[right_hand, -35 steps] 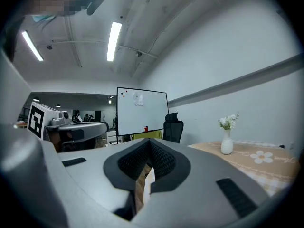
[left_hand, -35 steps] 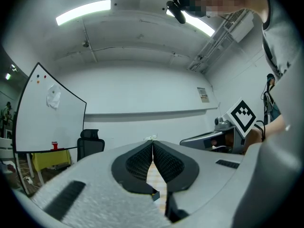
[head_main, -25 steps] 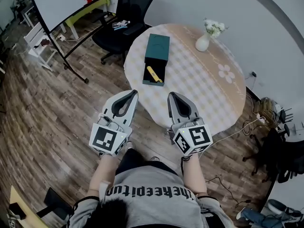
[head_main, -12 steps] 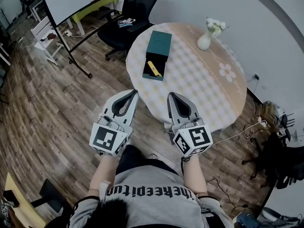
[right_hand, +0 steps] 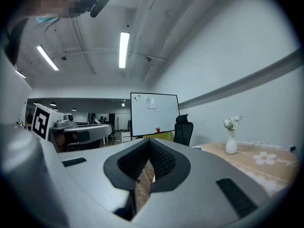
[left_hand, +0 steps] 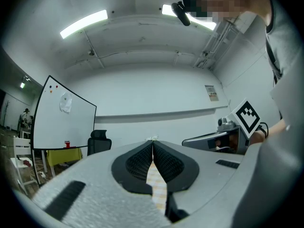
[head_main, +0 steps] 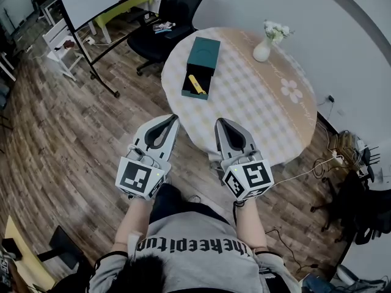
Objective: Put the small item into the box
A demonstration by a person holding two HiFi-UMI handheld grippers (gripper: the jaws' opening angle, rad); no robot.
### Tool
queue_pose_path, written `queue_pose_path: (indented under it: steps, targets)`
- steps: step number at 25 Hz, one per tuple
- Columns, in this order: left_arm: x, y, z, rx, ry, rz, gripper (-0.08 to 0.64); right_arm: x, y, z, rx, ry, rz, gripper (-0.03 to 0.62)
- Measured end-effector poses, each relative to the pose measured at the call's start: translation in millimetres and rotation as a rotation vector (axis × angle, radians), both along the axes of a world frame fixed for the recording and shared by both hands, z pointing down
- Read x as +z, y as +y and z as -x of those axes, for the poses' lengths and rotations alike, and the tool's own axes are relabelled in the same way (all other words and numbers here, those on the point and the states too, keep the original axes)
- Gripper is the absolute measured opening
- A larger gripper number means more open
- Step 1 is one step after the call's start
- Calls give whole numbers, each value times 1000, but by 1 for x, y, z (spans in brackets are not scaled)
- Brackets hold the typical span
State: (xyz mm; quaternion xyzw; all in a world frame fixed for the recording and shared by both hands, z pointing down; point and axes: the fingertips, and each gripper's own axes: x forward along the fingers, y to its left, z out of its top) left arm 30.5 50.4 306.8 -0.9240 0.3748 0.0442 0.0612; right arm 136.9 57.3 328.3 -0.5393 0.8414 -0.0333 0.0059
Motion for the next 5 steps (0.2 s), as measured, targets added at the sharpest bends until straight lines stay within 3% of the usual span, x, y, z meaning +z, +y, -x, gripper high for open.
queue_pose_path:
  steps: [5]
  targets:
    - [-5, 6, -8, 6, -5, -2, 16, -5, 5, -6, -1, -2, -4, 5]
